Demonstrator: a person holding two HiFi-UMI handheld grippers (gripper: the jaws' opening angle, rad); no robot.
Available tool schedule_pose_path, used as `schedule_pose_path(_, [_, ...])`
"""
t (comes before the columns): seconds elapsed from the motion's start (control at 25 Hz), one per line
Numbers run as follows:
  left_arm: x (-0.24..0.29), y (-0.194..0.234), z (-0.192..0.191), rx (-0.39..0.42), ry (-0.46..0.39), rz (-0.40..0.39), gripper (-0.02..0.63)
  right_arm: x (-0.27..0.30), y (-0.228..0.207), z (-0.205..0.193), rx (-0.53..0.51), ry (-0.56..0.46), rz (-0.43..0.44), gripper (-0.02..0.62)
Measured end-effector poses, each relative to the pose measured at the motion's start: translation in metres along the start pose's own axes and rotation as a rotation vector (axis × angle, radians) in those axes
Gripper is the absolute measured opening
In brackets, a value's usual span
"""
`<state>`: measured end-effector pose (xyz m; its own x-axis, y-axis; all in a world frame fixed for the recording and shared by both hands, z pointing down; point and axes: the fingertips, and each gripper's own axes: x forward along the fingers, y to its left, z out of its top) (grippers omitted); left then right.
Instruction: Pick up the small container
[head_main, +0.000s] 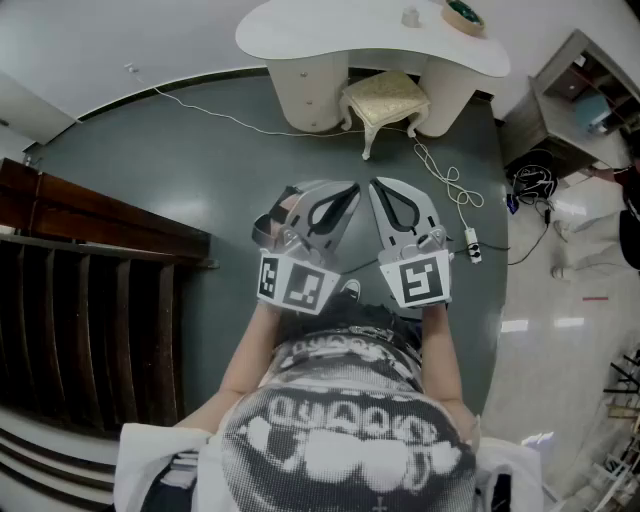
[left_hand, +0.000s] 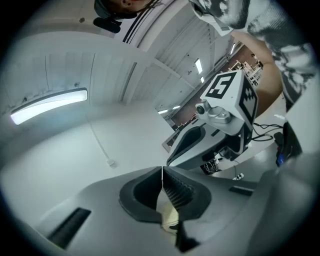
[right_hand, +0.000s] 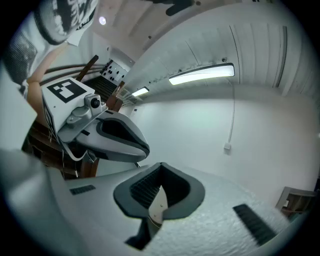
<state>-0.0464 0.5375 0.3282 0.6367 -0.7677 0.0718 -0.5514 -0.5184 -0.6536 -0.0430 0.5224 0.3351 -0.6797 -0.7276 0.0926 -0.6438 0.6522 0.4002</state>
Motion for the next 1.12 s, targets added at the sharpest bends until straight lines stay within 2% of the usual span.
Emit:
schedule_pose_path(0.8, [0.007, -0.001, -0.011, -0.006, 0.035, -0.006, 0.005, 0.0, -0.015, -0.021, 0.032, 0.016, -0.054, 0.0])
schedule_pose_path(1.12, [0.039, 0.009, -0.025, -0.006, 0.029, -0.04, 0.005, 0.024, -0.04, -0.038, 0.051, 0.026, -0.067, 0.0])
